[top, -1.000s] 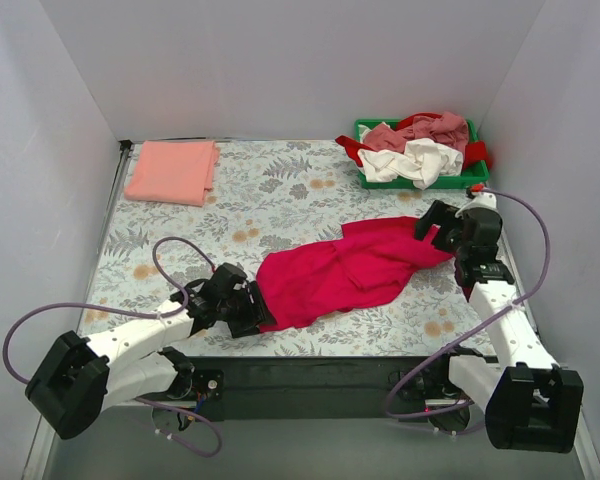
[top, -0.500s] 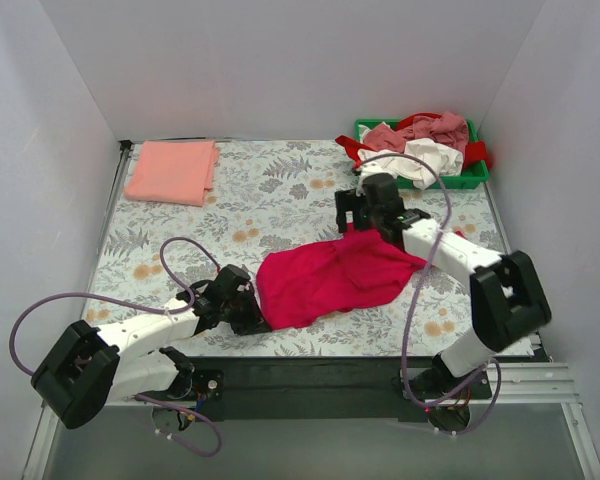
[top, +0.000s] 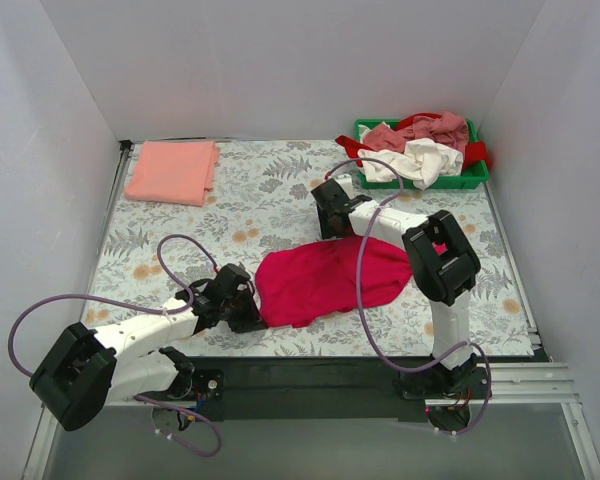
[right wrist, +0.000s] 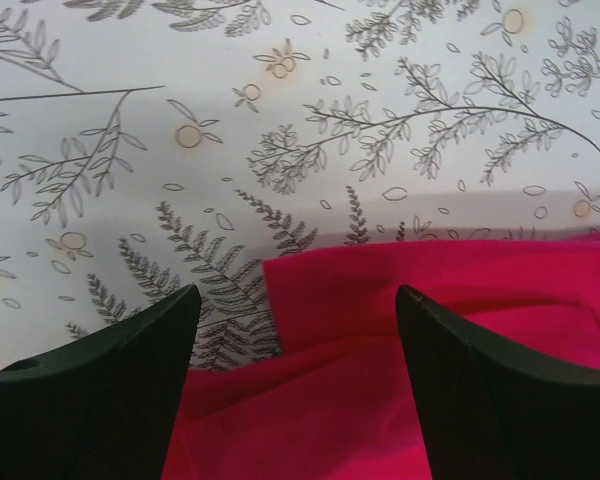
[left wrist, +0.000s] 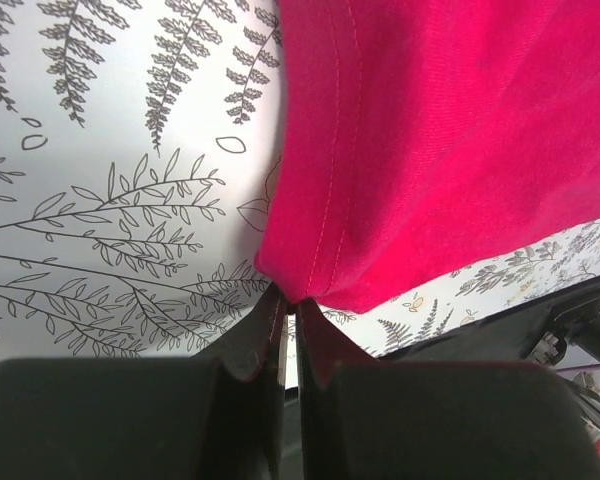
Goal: Fold and stack the t-shirts
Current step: Flatten the tshirt out
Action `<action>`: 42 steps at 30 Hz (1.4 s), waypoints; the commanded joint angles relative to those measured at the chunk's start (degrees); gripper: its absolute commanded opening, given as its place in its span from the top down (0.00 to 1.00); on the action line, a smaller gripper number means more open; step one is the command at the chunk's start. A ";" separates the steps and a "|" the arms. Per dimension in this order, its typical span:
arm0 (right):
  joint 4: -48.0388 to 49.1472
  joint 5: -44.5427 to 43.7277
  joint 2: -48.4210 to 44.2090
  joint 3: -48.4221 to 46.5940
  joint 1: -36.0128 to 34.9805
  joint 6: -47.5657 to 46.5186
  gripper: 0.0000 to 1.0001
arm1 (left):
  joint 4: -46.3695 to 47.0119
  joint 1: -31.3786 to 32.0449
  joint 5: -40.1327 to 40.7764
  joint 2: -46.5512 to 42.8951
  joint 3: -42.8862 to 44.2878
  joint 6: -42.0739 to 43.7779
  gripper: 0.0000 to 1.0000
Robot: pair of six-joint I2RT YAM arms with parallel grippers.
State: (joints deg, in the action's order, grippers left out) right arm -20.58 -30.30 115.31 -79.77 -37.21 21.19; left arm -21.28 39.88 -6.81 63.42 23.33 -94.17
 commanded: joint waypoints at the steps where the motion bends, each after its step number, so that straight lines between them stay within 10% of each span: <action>1: -2.27 -5.38 1.49 -3.11 0.03 4.73 0.17 | -2.36 0.20 2.94 -0.31 1.01 1.18 1.00; 8: -3.50 -5.73 4.93 -5.49 0.30 5.44 0.26 | -2.63 0.20 3.91 -0.22 1.45 1.45 1.00; 15: -3.94 -7.13 6.25 -6.10 0.74 6.23 0.57 | -2.98 0.20 4.78 -0.58 1.36 1.10 1.00; 25: -4.56 -4.06 4.13 -1.62 0.74 8.78 0.60 | -3.68 0.20 5.67 -0.31 1.89 0.48 1.00; 30: -4.56 -4.67 5.98 -3.02 0.74 8.87 0.99 | -3.86 0.20 5.84 -0.14 2.24 0.48 1.00; 42: -3.77 -12.22 -9.03 -4.61 0.74 1.76 0.99 | -6.32 0.20 11.11 -4.53 8.48 -0.31 1.00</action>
State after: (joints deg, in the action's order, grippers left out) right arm -24.80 -37.41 114.65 -83.55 -36.71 25.19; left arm -26.81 39.94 0.56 61.19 28.62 -93.97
